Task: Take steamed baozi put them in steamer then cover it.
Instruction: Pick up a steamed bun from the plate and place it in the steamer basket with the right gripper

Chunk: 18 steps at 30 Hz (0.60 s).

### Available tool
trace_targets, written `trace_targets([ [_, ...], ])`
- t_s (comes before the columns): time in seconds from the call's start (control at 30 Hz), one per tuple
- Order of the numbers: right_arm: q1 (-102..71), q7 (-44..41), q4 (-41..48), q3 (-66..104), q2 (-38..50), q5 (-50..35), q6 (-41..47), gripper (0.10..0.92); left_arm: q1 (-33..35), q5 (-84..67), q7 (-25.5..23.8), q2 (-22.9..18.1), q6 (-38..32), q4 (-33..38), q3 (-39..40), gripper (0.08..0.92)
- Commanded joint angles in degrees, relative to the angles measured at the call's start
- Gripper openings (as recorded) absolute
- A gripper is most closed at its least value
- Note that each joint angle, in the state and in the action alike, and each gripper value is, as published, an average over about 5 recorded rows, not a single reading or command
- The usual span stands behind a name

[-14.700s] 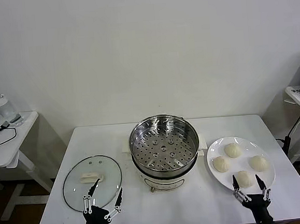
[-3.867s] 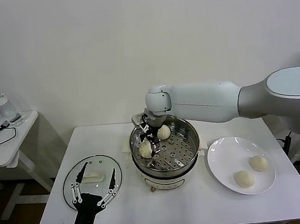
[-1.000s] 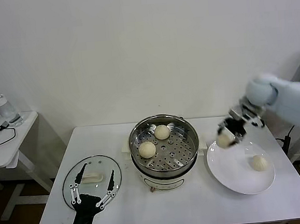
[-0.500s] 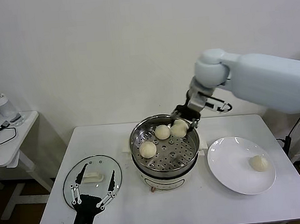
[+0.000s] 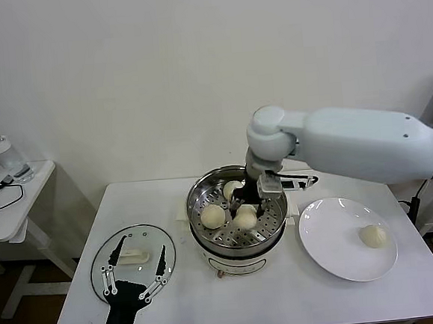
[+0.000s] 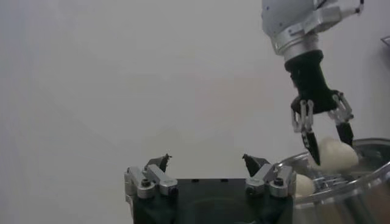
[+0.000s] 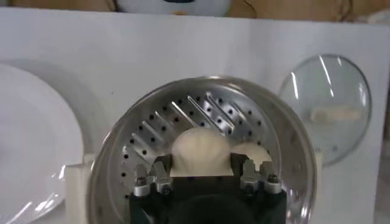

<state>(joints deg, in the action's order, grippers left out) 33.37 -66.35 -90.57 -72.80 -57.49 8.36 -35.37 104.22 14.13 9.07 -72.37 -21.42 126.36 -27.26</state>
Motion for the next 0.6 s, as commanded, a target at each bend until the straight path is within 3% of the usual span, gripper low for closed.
trace_targets([
  [0.03,-4.39,-0.02,-0.93,0.76,-1.25,6.20,-4.33,0.666,0.08,-0.02,0.10,-0.07,-0.20,-0.06,0.03,0.823],
  [0.6,-6.35,-0.80,-1.56,1.84,-0.99,10.40,-2.87,0.706,-0.16,-0.22,0.30,-0.23,-0.63,-0.09,0.14,0.823],
])
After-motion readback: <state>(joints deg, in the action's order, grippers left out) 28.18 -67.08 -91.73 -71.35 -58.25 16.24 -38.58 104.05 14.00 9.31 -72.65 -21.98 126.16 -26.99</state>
